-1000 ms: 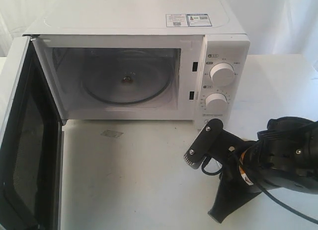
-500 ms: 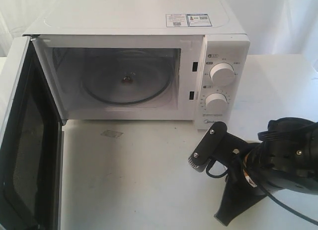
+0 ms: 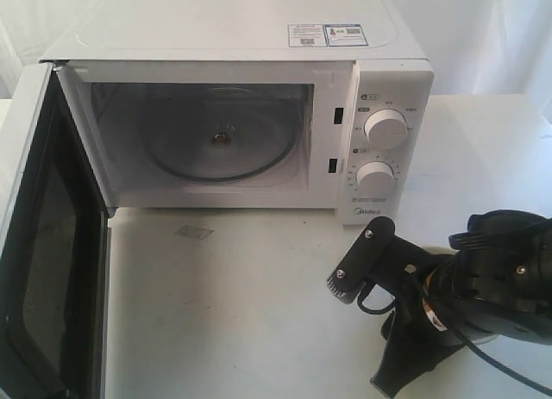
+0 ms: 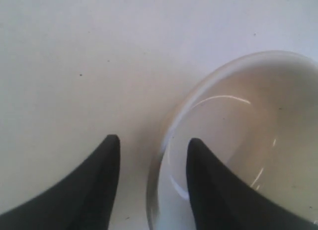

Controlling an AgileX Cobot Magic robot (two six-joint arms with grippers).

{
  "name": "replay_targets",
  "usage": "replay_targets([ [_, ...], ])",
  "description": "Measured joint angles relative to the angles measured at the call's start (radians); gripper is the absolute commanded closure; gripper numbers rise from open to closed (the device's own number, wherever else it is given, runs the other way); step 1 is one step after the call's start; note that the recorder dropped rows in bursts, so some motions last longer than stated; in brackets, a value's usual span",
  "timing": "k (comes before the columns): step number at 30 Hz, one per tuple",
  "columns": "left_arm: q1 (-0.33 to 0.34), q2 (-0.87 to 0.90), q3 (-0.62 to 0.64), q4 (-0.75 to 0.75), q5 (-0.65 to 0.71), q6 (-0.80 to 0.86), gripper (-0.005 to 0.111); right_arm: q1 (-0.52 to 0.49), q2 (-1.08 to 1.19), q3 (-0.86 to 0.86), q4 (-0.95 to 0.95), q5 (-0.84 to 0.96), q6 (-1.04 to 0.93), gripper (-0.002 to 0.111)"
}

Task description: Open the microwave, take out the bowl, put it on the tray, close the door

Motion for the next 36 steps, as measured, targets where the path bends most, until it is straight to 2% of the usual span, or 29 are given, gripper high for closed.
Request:
replay_targets([
  [10, 0.000, 0.000, 0.000, 0.000, 0.000, 0.000, 0.107, 0.000, -0.118, 0.000, 0.051, -0.041, 0.000, 0.067],
  [16, 0.000, 0.000, 0.000, 0.000, 0.000, 0.000, 0.107, 0.000, -0.254, -0.006, 0.303, -0.065, -0.003, 0.068],
  [20, 0.000, 0.000, 0.000, 0.000, 0.000, 0.000, 0.107, 0.000, -0.322, -0.017, 0.462, -0.085, -0.085, 0.085],
  [23, 0.000, 0.000, 0.000, 0.000, 0.000, 0.000, 0.107, 0.000, -0.350, -0.019, 0.608, -0.114, -0.218, 0.107],
  [28, 0.000, 0.000, 0.000, 0.000, 0.000, 0.000, 0.107, 0.048, -0.359, -0.006, 0.778, -0.164, -0.411, 0.108],
  [36, 0.000, 0.000, 0.000, 0.000, 0.000, 0.000, 0.107, 0.141, -0.359, 0.131, 0.843, -0.418, -0.449, 0.108],
])
